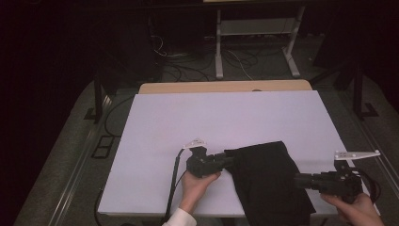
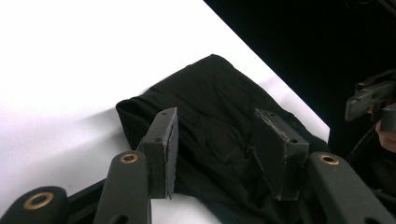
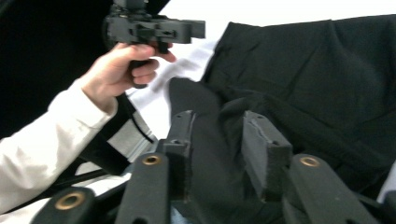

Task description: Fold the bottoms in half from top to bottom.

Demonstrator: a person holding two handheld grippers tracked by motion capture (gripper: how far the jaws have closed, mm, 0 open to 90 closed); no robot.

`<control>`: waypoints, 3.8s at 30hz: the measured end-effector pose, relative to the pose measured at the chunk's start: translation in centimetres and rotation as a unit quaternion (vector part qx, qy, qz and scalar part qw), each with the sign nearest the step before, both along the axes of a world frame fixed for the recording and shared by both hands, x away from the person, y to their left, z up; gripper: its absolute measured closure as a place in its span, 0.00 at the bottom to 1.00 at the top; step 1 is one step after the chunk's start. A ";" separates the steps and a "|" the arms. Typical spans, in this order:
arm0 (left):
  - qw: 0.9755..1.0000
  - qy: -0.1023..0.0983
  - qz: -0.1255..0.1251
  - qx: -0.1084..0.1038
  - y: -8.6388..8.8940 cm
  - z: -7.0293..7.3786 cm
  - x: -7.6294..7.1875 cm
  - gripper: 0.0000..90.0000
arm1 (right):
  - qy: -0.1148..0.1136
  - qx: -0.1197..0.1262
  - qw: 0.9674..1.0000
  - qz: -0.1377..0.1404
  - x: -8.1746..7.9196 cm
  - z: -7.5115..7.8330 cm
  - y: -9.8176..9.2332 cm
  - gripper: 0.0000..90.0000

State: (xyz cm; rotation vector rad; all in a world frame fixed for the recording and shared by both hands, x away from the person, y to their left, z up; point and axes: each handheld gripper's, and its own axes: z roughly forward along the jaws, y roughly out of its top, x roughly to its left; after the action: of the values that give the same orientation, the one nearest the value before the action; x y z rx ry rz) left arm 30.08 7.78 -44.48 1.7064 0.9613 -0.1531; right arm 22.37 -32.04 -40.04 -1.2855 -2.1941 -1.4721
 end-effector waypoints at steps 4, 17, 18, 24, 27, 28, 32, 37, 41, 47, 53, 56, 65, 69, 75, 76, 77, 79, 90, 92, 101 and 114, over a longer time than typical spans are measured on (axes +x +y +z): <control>1.000 -0.005 0.001 0.002 -0.1 0.1 0.1 0.52 | -0.008 -0.019 1.000 0.003 0.6 -0.3 0.7 0.55; 1.000 -0.020 -0.006 0.004 -0.6 0.2 0.3 0.46 | -0.041 -0.061 0.997 0.014 3.8 -0.9 3.6 0.84; 1.000 -0.023 -0.007 0.006 -0.7 0.3 0.3 0.45 | -0.040 -0.061 0.997 0.017 4.0 -1.0 3.8 0.88; 1.000 -0.028 -0.004 0.004 -0.7 0.4 0.4 0.44 | -0.034 -0.069 0.996 0.035 5.1 -1.4 5.3 0.99; 1.000 -0.030 -0.004 0.006 -0.8 0.4 0.4 0.44 | -0.027 -0.076 0.996 0.046 5.4 -1.7 6.2 0.99; 1.000 -0.030 -0.004 0.005 -0.8 0.4 0.4 0.44 | -0.023 -0.079 0.995 0.051 5.5 -1.8 6.6 0.99; 1.000 -0.029 -0.003 0.005 -0.9 0.4 0.4 0.44 | -0.014 -0.087 0.993 0.074 5.5 -2.4 7.7 0.99; 1.000 -0.029 -0.003 0.003 -1.0 0.3 0.5 0.44 | -0.002 -0.101 0.990 0.098 5.2 -3.0 8.8 0.99; 1.000 -0.028 -0.003 0.003 -1.1 0.2 0.5 0.44 | 0.006 -0.109 0.988 0.111 4.8 -3.3 9.2 0.99; 0.999 -0.032 -0.004 0.005 -1.2 0.3 0.6 0.43 | 0.017 -0.110 0.985 0.132 3.8 -3.6 9.4 0.99; 0.999 -0.035 0.003 0.008 -1.1 0.4 0.6 0.41 | 0.030 -0.109 0.983 0.143 3.1 -3.8 9.4 0.99; 0.999 -0.035 0.006 0.009 -1.1 0.4 0.6 0.40 | 0.038 -0.111 0.980 0.158 2.7 -3.9 9.7 0.99; 0.999 -0.035 0.008 0.028 -1.5 0.3 0.6 0.37 | 0.024 -0.112 0.978 0.175 2.2 -3.8 10.0 0.90; 0.998 -0.038 0.011 0.040 -1.7 0.3 0.6 0.34 | -0.008 -0.102 0.984 0.146 2.7 -2.9 9.1 0.77; 0.998 -0.040 0.008 0.043 -1.8 0.3 0.7 0.28 | -0.046 -0.090 0.990 0.102 3.7 -1.5 7.6 0.54; 0.998 -0.040 0.007 0.046 -1.8 0.3 0.7 0.27 | -0.049 -0.091 0.990 0.095 3.9 -1.3 7.4 0.51; 0.998 -0.039 0.006 0.048 -1.8 0.3 0.8 0.26 | -0.050 -0.093 0.990 0.089 4.1 -1.2 7.2 0.49; 0.998 -0.037 0.003 0.052 -1.9 0.3 0.9 0.24 | -0.056 -0.094 0.991 0.076 4.4 -1.0 6.7 0.44; 0.998 -0.034 -0.003 0.061 -2.2 0.5 1.2 0.21 | -0.057 -0.132 0.989 0.016 6.6 -0.7 4.5 0.15; 0.998 -0.032 -0.004 0.062 -2.2 0.5 1.3 0.20 | -0.057 -0.133 0.989 0.013 7.0 -0.8 4.2 0.14; 0.997 -0.022 -0.010 0.072 -2.3 0.4 1.9 0.16 | -0.052 -0.131 0.990 0.002 8.8 -0.8 3.1 0.00; 0.996 -0.012 -0.022 0.082 -2.5 0.1 3.1 0.10 | -0.061 -0.137 0.989 -0.016 11.2 -1.4 1.4 0.00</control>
State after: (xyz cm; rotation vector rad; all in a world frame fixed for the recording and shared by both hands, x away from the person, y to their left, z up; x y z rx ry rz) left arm 33.18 5.27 -44.38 1.8762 0.9400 -0.0832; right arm 33.54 -30.65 -41.40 -1.3482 -2.5393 -1.3294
